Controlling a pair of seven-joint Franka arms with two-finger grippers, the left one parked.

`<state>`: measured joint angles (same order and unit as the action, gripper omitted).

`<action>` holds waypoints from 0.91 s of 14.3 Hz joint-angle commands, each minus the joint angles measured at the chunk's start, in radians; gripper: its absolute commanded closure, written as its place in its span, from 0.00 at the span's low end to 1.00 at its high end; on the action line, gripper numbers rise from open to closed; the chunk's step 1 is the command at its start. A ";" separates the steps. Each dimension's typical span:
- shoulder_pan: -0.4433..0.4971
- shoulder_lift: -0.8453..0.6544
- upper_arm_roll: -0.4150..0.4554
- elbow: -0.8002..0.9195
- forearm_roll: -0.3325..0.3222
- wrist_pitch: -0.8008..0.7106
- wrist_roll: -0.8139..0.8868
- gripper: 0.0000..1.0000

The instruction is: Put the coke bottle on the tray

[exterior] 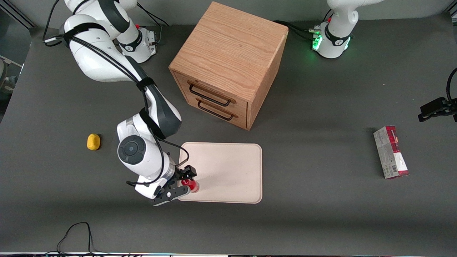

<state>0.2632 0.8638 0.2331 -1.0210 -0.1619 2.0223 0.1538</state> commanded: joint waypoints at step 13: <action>-0.041 -0.951 -0.460 -0.861 0.172 -0.223 -0.180 0.00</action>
<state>0.1989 0.0818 -0.2178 -1.6865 0.0691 1.7622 -0.0172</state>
